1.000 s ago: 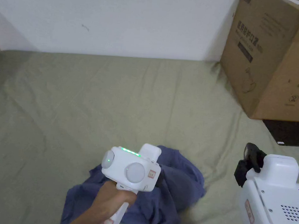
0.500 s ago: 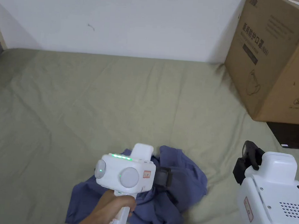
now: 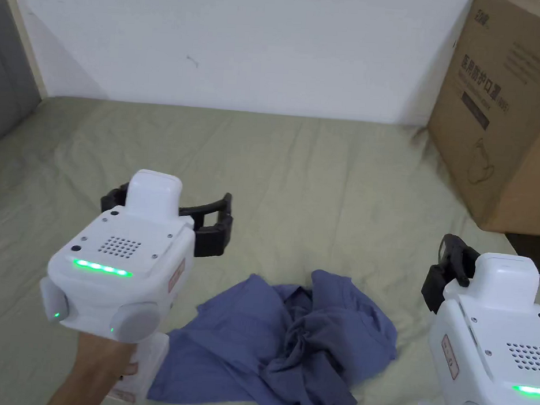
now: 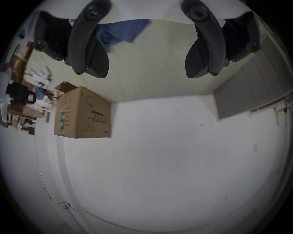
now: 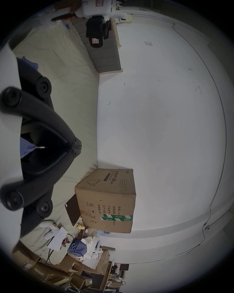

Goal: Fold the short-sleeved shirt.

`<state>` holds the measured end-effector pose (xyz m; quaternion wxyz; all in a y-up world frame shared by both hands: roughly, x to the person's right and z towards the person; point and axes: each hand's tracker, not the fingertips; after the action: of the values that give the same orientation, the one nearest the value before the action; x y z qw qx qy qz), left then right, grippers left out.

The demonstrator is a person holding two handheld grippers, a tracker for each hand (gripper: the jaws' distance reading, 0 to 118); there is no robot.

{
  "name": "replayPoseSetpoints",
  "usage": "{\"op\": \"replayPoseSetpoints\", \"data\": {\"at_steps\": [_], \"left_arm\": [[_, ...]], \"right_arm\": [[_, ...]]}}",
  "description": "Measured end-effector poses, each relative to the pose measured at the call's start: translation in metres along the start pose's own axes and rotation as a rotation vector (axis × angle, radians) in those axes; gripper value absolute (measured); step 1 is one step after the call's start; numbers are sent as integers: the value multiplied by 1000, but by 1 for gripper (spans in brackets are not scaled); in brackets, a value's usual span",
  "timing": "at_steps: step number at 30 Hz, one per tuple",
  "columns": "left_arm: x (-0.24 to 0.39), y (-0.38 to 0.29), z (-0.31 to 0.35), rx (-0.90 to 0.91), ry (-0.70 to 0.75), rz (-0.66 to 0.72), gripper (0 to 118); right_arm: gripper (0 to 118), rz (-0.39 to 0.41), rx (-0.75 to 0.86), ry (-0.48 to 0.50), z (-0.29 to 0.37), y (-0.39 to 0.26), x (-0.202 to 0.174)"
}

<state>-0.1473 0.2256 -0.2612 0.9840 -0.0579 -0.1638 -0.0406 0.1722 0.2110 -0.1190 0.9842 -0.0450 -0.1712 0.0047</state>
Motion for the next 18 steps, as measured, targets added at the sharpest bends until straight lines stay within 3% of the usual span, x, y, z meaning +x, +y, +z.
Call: {"op": "replayPoseSetpoints", "data": {"at_steps": [2,4,13,18], "left_arm": [[-11,-4,5,7,23,8,72],[-21,-9,9,3,19,34,1],[-35,-31,-3,-104,28,82,0],[-37,-63,-32,-496,-10,239,0]], "right_arm": [[0,1,4,5,-1,1,-3],[0,3,7,12,-1,2,-6],[0,11,7,29,-3,2,-14],[0,15,-6,34,-4,-2,-15]]}}
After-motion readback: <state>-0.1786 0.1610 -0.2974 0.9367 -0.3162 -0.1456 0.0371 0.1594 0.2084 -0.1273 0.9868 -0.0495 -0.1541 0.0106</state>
